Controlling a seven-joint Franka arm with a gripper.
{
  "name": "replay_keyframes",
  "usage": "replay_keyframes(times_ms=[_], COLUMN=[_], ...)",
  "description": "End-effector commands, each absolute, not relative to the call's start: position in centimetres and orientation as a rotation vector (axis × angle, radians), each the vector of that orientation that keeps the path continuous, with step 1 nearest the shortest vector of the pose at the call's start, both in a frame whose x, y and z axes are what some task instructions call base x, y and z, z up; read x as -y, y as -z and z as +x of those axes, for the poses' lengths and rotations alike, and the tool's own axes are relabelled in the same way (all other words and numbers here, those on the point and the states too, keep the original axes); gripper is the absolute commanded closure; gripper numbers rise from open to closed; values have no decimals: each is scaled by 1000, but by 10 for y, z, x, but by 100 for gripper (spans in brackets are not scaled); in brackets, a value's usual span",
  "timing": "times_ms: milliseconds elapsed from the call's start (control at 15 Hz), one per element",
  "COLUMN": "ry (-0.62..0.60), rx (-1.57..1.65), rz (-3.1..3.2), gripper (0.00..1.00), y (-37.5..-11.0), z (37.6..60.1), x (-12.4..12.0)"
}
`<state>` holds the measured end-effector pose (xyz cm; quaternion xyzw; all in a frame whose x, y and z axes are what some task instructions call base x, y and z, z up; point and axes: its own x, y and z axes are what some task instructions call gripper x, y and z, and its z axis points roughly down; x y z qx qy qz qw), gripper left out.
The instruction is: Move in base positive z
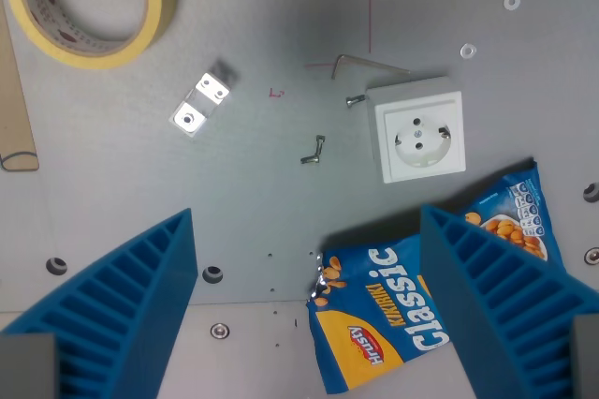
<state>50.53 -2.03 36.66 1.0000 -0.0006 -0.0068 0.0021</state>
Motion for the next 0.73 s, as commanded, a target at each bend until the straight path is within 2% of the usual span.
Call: replay_keyframes(times_ms=[67, 733], ry=[13, 13], rx=[3, 3], rz=[3137, 3137], gripper=[0, 0], y=[-374, -424], z=[505, 505], x=[21, 21])
